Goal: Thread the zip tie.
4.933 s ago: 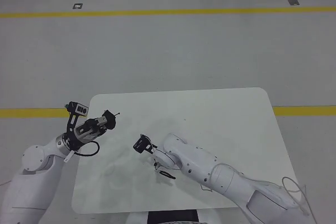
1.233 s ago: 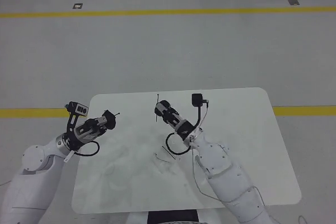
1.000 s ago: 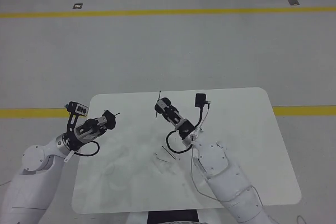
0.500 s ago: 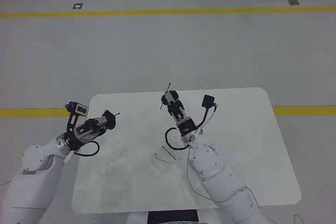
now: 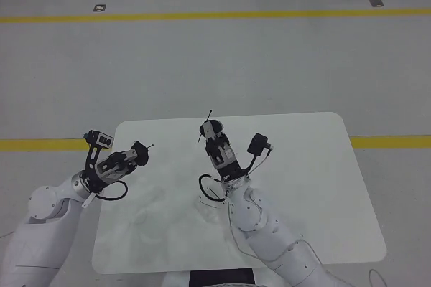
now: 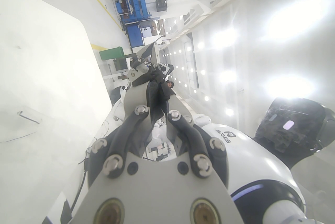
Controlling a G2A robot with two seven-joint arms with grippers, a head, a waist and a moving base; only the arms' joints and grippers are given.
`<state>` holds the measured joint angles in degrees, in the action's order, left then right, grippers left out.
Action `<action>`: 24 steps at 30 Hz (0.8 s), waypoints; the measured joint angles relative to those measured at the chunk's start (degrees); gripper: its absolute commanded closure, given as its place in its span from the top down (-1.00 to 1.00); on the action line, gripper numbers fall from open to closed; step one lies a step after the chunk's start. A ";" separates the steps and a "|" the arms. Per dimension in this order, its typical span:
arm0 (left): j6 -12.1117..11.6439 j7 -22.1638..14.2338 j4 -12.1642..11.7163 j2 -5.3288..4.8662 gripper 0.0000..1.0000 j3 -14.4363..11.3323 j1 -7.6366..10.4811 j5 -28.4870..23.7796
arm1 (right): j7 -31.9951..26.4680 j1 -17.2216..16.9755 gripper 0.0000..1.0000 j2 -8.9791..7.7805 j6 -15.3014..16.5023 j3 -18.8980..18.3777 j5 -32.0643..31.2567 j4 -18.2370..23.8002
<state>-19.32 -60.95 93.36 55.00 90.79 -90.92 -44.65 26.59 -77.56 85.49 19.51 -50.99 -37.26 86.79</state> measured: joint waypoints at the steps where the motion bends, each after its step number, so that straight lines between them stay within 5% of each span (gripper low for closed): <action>1: 0.00 0.00 0.00 0.00 -1.00 0.00 0.00 0.00 | -0.02 0.00 -1.00 0.00 -0.02 -0.01 0.02 0.01; 8: 0.12 0.25 0.06 0.03 -1.00 -0.10 0.00 0.04 | 0.01 0.00 -1.00 0.00 -0.04 -0.04 0.01 0.06; 12: 0.66 4.21 1.23 0.50 -1.00 -2.37 -0.32 0.42 | 1.94 0.62 -1.00 0.27 -0.04 0.86 -3.47 1.84; 19: -0.18 11.39 1.69 1.49 -1.00 -6.43 0.28 2.64 | 8.47 3.08 -1.00 1.64 -0.57 5.30 -11.86 -2.22; 24: -0.16 13.28 2.15 2.15 -1.00 -8.58 1.02 4.00 | 11.53 4.37 -1.00 2.50 -2.63 6.93 -15.64 -4.50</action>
<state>-19.48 -47.68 95.51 57.15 82.21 -89.91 -40.65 38.12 -73.19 87.99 16.88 -44.05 -52.90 82.28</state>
